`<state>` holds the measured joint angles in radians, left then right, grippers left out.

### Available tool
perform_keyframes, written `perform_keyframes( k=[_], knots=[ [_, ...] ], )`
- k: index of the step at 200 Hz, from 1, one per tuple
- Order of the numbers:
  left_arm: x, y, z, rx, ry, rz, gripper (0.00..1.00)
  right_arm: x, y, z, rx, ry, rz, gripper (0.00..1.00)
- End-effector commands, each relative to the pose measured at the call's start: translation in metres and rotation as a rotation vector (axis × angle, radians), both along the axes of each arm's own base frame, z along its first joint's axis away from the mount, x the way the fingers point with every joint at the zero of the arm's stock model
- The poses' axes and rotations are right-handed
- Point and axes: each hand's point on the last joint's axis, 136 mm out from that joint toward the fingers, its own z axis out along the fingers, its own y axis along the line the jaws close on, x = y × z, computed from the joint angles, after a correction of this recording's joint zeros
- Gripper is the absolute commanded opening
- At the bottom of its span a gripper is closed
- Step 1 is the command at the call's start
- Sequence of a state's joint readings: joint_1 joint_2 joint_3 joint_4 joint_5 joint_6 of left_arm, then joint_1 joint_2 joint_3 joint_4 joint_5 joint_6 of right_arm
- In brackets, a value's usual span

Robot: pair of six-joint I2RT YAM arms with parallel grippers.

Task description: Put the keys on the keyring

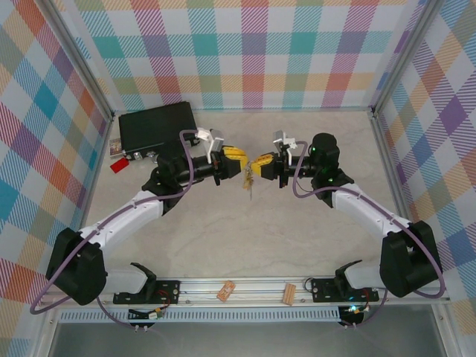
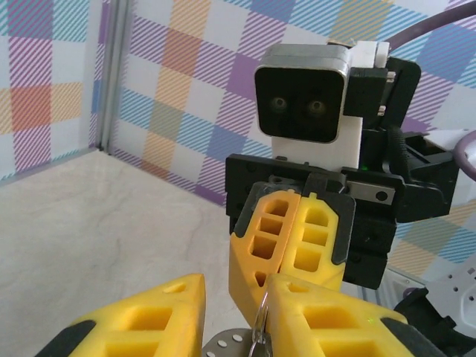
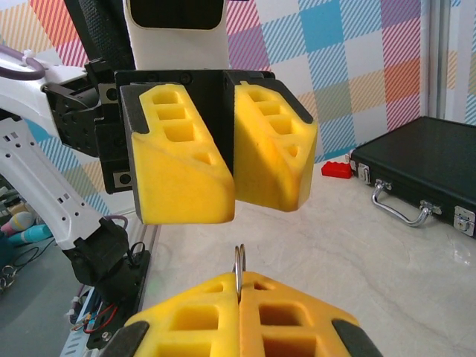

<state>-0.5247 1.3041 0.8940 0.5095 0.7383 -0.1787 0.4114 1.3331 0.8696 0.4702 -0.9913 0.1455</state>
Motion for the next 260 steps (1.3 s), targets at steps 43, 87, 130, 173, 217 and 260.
perform_keyframes(
  k=[43, 87, 130, 173, 217, 260],
  knots=[
    [-0.009, -0.003, 0.0, -0.026, 0.002, -0.091, 0.28, -0.005, -0.001, 0.016, 0.027, -0.062, 0.029, 0.0],
    [-0.01, -0.007, -0.006, -0.019, 0.021, -0.124, 0.26, -0.005, -0.001, 0.019, 0.031, -0.059, 0.031, 0.0],
    [-0.011, -0.01, -0.008, -0.026, 0.031, -0.149, 0.19, -0.007, -0.002, 0.02, 0.033, -0.058, 0.035, 0.0],
    [-0.015, -0.011, -0.004, -0.043, 0.023, -0.175, 0.06, -0.007, -0.002, 0.018, 0.032, -0.053, 0.034, 0.0],
    [-0.016, -0.009, -0.004, -0.05, 0.014, -0.171, 0.0, -0.004, -0.002, 0.017, 0.026, -0.045, 0.015, 0.05],
    [-0.012, -0.005, -0.009, -0.008, -0.007, -0.117, 0.0, 0.003, -0.008, 0.009, -0.027, -0.031, -0.083, 0.25]
  ],
)
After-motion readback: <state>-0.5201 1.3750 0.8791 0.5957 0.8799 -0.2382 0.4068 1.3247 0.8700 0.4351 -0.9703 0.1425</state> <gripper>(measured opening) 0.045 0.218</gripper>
